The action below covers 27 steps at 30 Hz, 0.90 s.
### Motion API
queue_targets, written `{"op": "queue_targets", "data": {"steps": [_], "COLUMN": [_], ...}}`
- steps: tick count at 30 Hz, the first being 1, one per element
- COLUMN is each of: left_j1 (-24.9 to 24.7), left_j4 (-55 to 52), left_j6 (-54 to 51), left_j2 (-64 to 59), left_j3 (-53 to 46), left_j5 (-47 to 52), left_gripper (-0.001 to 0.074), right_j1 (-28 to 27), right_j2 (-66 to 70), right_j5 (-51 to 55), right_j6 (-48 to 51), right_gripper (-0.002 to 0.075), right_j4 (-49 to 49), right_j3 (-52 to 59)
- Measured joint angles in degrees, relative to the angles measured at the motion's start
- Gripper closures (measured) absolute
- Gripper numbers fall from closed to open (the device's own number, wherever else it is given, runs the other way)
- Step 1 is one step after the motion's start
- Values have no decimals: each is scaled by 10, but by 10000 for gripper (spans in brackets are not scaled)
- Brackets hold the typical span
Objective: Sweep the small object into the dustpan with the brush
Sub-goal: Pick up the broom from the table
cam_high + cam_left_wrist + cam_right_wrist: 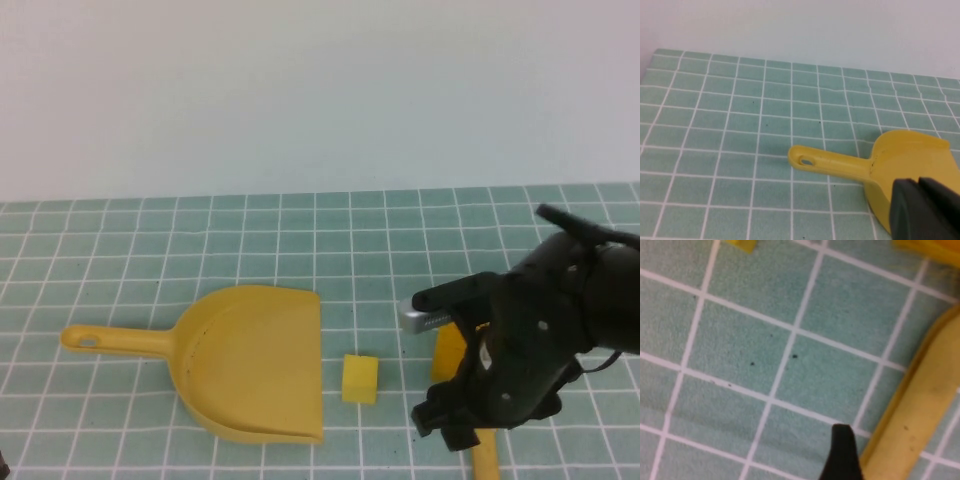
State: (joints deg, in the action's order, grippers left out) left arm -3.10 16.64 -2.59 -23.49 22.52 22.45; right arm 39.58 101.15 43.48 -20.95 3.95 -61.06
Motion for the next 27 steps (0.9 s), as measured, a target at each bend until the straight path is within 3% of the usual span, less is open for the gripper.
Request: {"op": "queue_targets", "data": {"steps": [15,18,23,27], "left_j1": [0,0,0,0], "left_j4": [1,1,1,7], "left_j6": [0,0,0,0], "left_j2": [0,0,0,0], "left_j3": [0,0,0,0], "left_j5": [-2,-5,-5,-5], "left_gripper": [735,735,735,735], "right_j1": [2,2,6,6], "right_j2": [77,80,81,81], "right_j5": [-23,-23,-24,-20], "right_j6": [-49,-52,-64,-75], "right_gripper": [232,291,515,535], "right_j4": [6,6,11,21], "right_j3": [-4,-8,-9,-10]}}
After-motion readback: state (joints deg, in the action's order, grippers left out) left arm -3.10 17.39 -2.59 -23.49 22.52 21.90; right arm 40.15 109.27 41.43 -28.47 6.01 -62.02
